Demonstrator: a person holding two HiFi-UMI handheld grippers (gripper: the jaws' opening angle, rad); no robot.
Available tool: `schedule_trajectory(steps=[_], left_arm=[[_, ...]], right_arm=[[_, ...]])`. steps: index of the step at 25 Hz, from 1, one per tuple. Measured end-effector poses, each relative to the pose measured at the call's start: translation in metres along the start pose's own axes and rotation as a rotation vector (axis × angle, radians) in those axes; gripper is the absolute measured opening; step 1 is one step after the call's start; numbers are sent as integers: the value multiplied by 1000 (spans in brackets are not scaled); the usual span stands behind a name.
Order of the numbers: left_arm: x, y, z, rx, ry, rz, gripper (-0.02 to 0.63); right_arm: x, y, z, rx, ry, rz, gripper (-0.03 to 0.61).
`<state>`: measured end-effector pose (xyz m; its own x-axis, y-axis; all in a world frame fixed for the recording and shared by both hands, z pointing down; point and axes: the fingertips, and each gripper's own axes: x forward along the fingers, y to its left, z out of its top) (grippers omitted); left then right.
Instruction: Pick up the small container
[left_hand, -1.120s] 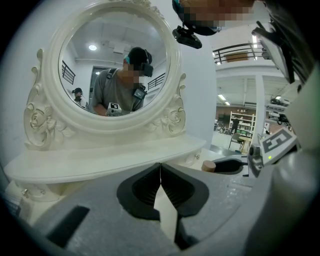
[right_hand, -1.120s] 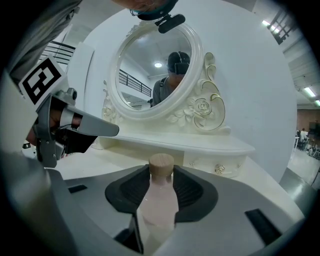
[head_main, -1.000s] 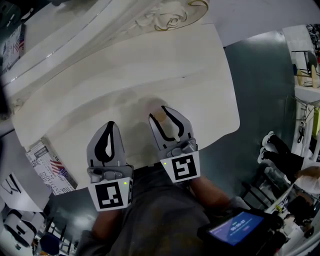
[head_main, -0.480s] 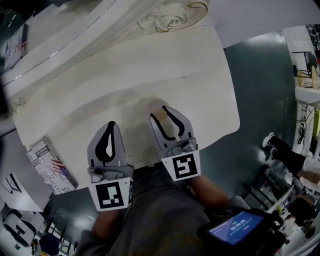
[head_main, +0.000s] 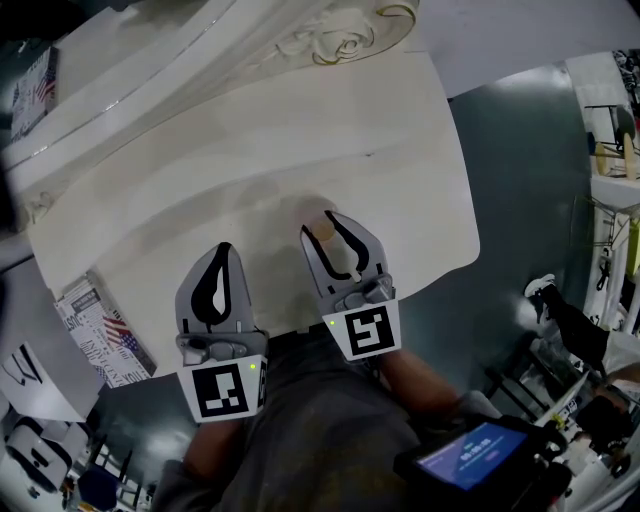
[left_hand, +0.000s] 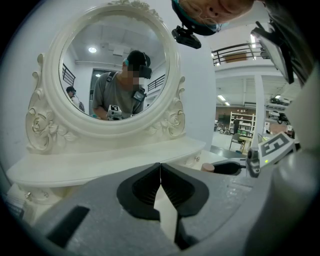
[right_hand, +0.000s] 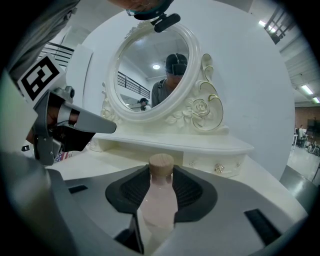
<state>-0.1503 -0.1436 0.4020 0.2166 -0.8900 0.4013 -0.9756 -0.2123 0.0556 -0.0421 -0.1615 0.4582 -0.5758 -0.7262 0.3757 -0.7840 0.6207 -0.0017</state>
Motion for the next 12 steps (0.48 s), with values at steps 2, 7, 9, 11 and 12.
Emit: schedule_trajectory(steps=[2, 7, 9, 11, 12], left_arm=[[0, 0, 2, 5, -10, 4, 15], [-3, -1, 6, 4, -11, 4, 15], [-4, -2, 9, 6, -20, 6, 15], [-7, -3, 13, 8, -31, 7, 15], [-9, -3, 16, 9, -36, 7, 15]], right_arm=[[0, -1, 0, 12, -2, 0, 142], [-3, -2, 6, 19, -17, 1, 143], [-5, -3, 9, 15, -20, 1, 143], [-8, -3, 14, 12, -24, 0, 142], [-10, -3, 17, 10, -27, 0, 143]])
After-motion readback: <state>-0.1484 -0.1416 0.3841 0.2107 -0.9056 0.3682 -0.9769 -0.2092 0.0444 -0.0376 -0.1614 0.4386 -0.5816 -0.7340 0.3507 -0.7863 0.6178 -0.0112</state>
